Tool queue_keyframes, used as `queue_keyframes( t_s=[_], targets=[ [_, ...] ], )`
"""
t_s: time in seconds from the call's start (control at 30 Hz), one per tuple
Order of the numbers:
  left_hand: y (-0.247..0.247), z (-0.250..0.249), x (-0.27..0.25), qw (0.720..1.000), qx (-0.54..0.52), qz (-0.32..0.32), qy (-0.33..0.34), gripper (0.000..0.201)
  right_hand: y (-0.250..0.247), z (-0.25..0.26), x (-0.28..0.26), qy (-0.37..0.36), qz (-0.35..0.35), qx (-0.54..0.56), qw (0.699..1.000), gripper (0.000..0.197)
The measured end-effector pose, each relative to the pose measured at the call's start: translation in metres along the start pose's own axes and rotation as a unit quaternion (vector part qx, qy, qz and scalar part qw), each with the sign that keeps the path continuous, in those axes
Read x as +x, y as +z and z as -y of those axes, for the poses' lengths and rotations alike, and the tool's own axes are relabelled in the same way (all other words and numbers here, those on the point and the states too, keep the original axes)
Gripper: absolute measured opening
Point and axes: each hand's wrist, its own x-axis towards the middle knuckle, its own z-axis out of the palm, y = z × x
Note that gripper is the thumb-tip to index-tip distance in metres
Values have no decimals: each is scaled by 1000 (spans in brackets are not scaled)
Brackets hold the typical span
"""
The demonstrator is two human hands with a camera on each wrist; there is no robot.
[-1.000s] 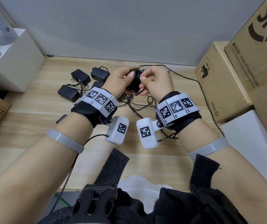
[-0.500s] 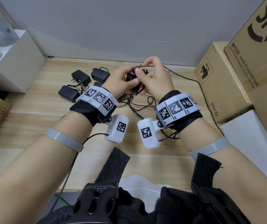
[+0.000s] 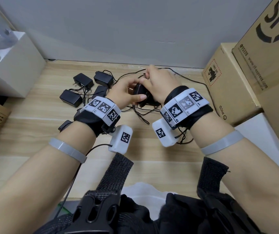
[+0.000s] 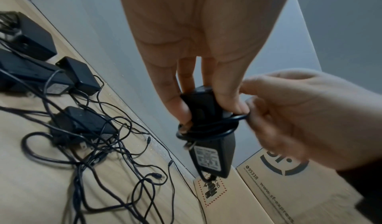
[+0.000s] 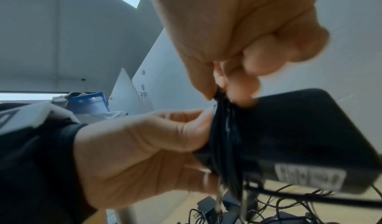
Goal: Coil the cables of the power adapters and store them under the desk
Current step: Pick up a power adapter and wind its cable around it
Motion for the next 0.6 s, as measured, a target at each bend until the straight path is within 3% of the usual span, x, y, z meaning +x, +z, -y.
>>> queue_keyframes(
  t_s=[0.1, 0.17, 0.23, 0.47, 0.6],
  targets=[
    [0, 1, -3, 999, -29, 12, -11, 38, -4, -10, 8, 44, -10, 116, 992, 15],
    [-2, -3, -3, 999, -40, 28, -10, 40, 1, -19, 17, 79, -33, 258, 962, 25],
    [-3, -9, -2, 999, -32, 43, -9, 40, 6, -22, 19, 92, -57, 333, 937, 29],
    [-12, -10, -5, 997, -12, 79, -5, 42, 15, -25, 13, 106, -28, 398, 911, 29],
    [-7, -4, -6, 986, -160, -3, -45, 26, 21, -29, 6, 147, 1, 444, 884, 22]
  ],
)
